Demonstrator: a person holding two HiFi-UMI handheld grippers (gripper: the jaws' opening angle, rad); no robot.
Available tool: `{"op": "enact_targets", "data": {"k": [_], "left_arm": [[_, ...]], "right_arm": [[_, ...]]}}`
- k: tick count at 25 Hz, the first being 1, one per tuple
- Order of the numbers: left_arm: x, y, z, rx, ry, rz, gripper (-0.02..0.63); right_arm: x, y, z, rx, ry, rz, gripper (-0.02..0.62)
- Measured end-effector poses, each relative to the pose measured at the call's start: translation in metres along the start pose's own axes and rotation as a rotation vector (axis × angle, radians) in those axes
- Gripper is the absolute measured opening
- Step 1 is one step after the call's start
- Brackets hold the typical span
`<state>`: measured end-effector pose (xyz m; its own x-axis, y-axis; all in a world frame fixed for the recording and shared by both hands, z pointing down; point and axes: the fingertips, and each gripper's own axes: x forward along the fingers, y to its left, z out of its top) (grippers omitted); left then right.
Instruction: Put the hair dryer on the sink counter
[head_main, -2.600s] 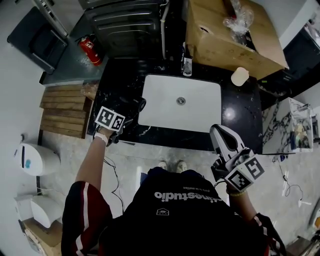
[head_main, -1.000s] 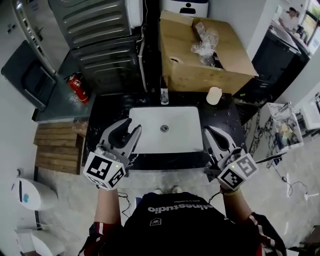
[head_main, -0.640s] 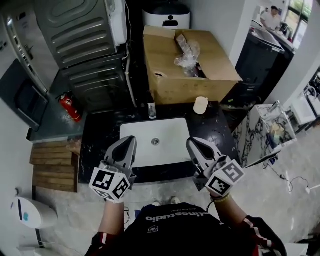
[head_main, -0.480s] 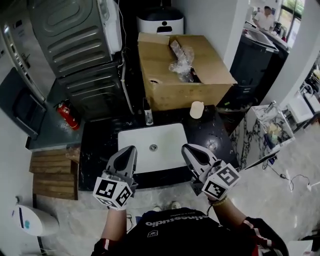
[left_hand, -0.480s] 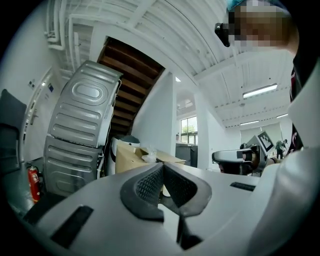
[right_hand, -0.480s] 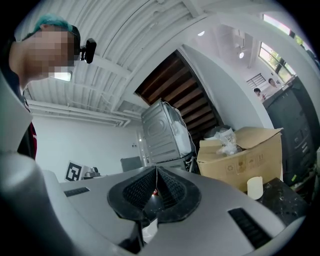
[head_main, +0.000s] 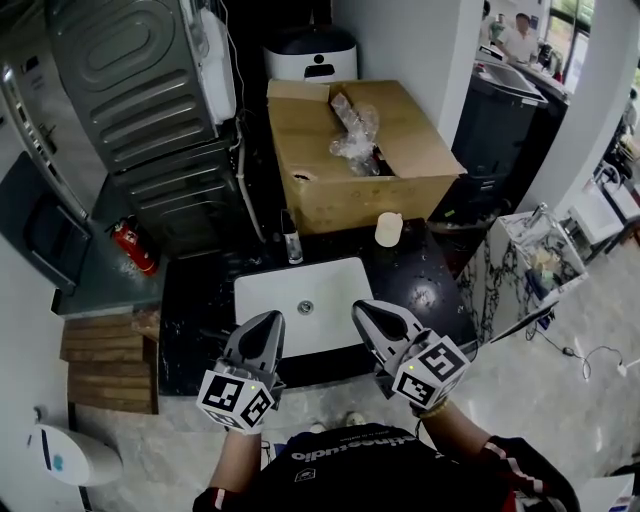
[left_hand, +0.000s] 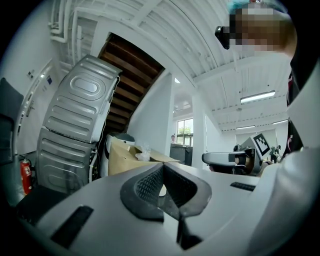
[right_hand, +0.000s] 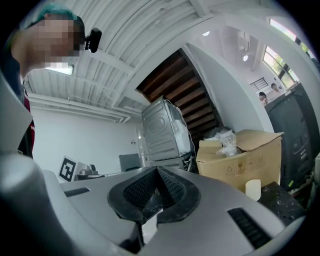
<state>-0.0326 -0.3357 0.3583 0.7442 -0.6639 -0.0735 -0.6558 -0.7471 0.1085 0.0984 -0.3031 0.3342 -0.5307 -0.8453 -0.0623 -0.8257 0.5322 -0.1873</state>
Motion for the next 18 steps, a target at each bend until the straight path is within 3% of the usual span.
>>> {"op": "enact_targets", "data": {"k": [18], "left_arm": [[0.006, -0.0032, -0.0023, -0.009, 0.03, -0.019, 0.015]], "right_arm": [[0.0044, 0.0014, 0.0, -0.011, 0.002, 0.015, 0.038]]}}
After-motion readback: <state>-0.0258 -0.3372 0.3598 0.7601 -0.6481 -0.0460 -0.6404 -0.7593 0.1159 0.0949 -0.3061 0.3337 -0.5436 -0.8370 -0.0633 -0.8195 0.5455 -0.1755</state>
